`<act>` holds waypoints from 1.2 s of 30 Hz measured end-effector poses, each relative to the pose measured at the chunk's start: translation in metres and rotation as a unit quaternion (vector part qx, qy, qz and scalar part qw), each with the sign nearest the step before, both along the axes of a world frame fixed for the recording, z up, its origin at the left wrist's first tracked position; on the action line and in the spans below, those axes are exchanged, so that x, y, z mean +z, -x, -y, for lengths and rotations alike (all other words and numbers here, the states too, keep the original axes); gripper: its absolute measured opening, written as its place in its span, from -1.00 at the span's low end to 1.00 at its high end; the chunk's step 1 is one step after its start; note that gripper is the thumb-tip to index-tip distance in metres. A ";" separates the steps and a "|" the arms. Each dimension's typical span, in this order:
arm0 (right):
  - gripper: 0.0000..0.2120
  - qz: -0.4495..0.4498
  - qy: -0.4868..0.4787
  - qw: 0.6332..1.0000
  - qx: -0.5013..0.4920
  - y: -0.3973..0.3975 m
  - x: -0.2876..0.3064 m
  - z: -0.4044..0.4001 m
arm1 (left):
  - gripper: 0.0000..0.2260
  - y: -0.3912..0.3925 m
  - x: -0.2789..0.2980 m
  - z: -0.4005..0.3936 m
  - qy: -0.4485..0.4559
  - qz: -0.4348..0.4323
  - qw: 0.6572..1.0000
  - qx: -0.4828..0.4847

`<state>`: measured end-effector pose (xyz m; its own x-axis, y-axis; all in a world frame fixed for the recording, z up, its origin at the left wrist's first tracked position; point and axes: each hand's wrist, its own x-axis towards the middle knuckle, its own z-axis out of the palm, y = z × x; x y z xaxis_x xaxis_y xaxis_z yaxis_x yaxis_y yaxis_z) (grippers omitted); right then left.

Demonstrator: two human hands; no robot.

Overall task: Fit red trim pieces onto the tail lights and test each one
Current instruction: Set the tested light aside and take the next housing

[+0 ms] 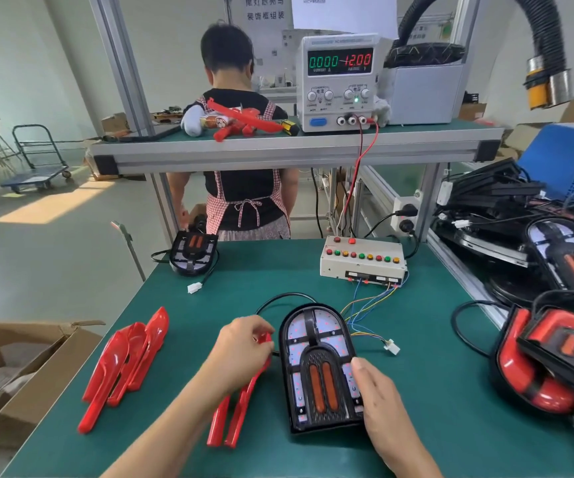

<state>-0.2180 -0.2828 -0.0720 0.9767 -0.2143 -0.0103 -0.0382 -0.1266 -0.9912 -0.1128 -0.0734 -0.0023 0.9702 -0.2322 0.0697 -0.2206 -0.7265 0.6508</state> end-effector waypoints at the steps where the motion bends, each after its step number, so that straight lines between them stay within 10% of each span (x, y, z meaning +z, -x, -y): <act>1: -0.49 0.001 -0.005 1.000 -0.001 -0.001 -0.001 0.000 | -0.85 0.000 0.006 -0.004 0.065 -0.031 0.997 0.011; 8: -0.61 0.001 -0.021 1.000 0.001 -0.005 -0.008 0.003 | -0.77 0.005 0.047 -0.029 0.518 -0.161 0.840 -0.021; 13: -0.63 -0.005 -0.015 1.000 -0.013 -0.005 -0.006 0.000 | -0.86 0.014 0.046 0.007 0.595 -0.189 0.780 -0.052; 30: -0.48 -0.017 -0.037 0.999 -0.033 -0.003 -0.003 0.005 | -0.78 -0.003 0.033 0.049 0.240 -0.057 0.942 -0.229; 36: -0.42 0.010 -0.058 0.998 0.018 -0.002 -0.002 0.006 | -0.74 -0.009 0.032 0.053 0.072 0.139 0.938 -0.310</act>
